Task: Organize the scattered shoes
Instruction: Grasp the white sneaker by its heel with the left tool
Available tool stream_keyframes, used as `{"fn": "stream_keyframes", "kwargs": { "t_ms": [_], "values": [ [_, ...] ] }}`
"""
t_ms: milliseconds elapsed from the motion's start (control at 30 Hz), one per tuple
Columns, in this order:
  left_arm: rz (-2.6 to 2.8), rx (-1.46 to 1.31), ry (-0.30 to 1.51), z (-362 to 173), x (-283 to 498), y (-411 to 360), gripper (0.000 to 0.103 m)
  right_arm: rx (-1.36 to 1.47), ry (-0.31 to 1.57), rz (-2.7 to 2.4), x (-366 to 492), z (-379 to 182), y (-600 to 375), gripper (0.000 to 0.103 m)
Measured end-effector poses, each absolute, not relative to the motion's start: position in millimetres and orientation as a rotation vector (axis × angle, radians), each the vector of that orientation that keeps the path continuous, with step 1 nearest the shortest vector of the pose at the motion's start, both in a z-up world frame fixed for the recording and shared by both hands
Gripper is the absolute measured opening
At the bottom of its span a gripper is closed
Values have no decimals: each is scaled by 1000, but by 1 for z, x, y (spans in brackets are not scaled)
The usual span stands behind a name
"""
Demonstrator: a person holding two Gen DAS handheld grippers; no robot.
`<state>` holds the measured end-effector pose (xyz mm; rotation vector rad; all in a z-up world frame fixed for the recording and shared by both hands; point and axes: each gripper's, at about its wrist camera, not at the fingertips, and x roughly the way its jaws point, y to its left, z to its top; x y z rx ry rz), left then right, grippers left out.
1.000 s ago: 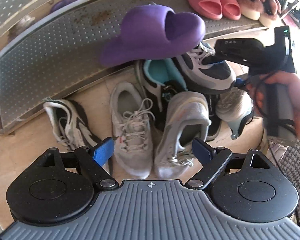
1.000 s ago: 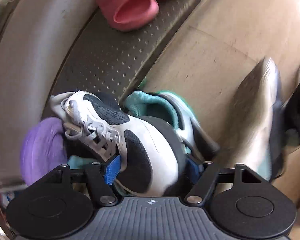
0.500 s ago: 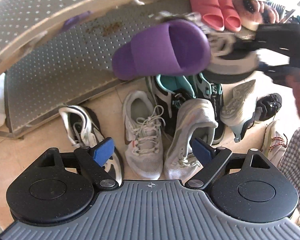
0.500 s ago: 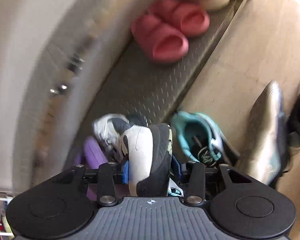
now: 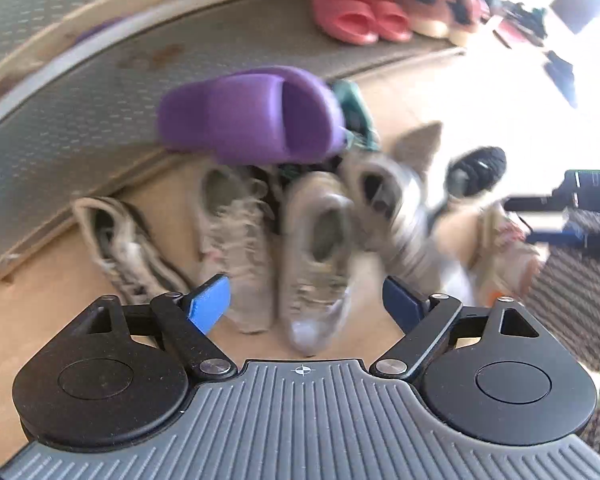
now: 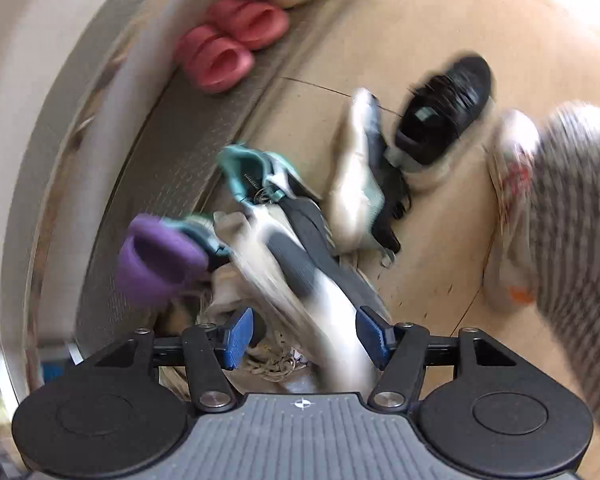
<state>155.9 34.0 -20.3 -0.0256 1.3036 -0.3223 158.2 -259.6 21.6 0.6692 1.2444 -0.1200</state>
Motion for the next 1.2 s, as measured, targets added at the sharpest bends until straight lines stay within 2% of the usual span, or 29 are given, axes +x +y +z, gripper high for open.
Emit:
{"fn": "stream_keyframes", "kwargs": {
  "t_ms": [67,133,200,267,333,400,467,533,633,700,800,1033,1100,1167,1200],
  "values": [
    [-371,-20,1321,-28,148,18,78,589,1243,-66,169,36,-257,66],
    [-393,-37,1337,-39,141,6,74,509,1240,-10,180,50,-254,83],
    [-393,-66,1348,-49,135,-1,68,432,1262,81,195,54,-252,84],
    [-370,-129,1369,-66,128,-5,62,409,1230,108,199,52,-252,82],
    [-343,-225,1409,-88,121,-6,50,496,1239,104,205,45,-255,64],
    [-326,-319,1452,-106,118,-4,37,579,1245,101,211,38,-257,53],
    [-292,-462,1493,-129,115,-6,37,541,1184,148,215,54,-253,54],
    [-248,-565,1497,-143,115,-12,39,505,1124,193,219,69,-250,64],
    [-192,-667,1478,-156,120,-29,51,553,1112,186,222,77,-259,71],
    [-183,-650,1474,-156,128,-43,62,580,1130,179,223,76,-264,76],
    [-146,-552,1461,-156,140,-65,66,597,1151,167,222,72,-271,77],
    [-42,-446,1469,-188,162,-96,64,619,1144,116,216,66,-297,82],
    [-45,-379,1483,-203,164,-108,60,635,1144,105,214,64,-303,82],
    [-62,-273,1489,-216,167,-119,41,650,1144,96,214,63,-307,83],
    [-63,-238,1492,-218,166,-120,38,654,1144,94,214,62,-308,83]
  ]
}}
